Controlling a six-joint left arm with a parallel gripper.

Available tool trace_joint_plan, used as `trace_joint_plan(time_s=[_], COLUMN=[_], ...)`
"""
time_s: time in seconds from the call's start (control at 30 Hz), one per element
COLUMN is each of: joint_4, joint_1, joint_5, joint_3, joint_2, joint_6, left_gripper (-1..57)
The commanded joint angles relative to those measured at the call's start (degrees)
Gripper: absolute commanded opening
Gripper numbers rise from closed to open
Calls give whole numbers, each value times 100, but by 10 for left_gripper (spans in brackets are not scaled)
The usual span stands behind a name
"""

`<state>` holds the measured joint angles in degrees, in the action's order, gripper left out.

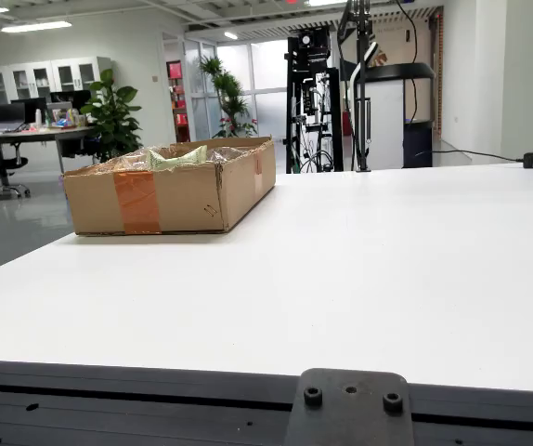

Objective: Grasp a snack and put it in the bin.

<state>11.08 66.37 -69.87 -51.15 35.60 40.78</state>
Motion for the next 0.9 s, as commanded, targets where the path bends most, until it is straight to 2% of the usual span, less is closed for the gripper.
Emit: trace_joint_plan(time_s=[0.03, 0.43, 0.9], joint_4=[5, 8, 8], joint_1=[-108, -268, -74], joint_5=[-1, -1, -1], joint_3=[0, 0, 0], joint_2=[0, 0, 0], joint_6=[0, 0, 0], left_gripper=[4, 4, 4])
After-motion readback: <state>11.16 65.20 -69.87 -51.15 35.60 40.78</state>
